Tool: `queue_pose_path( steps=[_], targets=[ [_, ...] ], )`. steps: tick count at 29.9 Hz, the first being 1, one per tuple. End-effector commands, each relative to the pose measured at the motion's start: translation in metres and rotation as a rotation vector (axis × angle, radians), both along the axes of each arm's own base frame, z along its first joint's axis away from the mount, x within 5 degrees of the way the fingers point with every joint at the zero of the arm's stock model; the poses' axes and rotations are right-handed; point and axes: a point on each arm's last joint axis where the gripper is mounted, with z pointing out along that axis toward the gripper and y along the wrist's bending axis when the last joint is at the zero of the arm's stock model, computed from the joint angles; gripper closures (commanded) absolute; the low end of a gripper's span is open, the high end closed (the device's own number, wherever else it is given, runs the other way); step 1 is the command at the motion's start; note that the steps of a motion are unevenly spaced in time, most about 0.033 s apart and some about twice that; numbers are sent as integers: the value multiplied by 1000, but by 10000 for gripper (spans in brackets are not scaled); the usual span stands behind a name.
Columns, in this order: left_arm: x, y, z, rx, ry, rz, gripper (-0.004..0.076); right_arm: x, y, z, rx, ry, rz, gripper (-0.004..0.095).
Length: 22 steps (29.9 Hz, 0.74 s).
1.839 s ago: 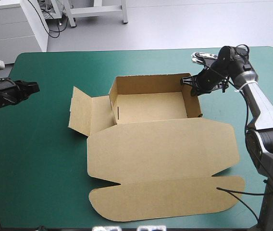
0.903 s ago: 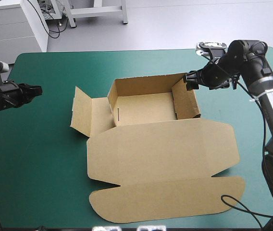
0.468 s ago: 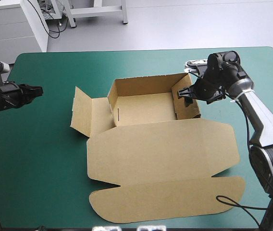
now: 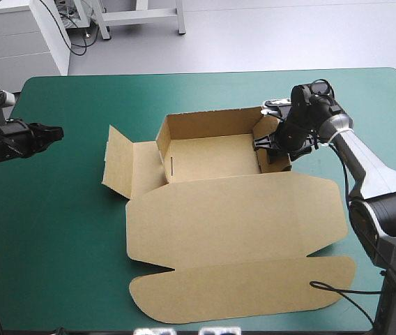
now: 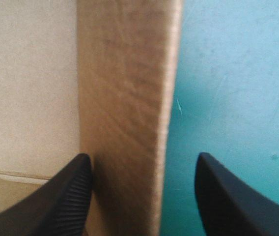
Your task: Fold the box
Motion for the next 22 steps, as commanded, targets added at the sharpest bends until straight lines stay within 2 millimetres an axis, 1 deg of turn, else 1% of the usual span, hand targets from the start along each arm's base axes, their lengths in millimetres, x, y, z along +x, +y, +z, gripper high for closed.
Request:
queue_pose_path(
  steps=[1,2,4,5,8,13,16,20,22],
  targets=[
    [-5,-6,21,-19,-82,-1,725,-8,-3,28,11,-66,37,638],
    [-5,-6,21,-18,-79,-4,725,-8,-3,28,9,-68,48,710],
    [-5,-6,21,-16,-77,-6,725,-8,-3,28,5,-70,65,890],
    [-5,-6,21,-16,-77,-6,725,-8,-3,28,4,-70,67,923],
    [-6,-6,19,-4,-64,-14,725,-7,-3,26,-2,-68,75,927],
    [-7,-7,18,-4,-51,-29,731,-5,-1,21,2,-62,145,927],
    [-7,-7,18,-4,-50,-31,731,-5,0,21,14,-59,144,927],
    [-8,-9,17,-12,-30,-58,731,-5,1,22,99,-36,86,927],
    [-7,-12,17,-8,-34,-64,731,-7,2,27,145,-38,86,927]
  ],
)
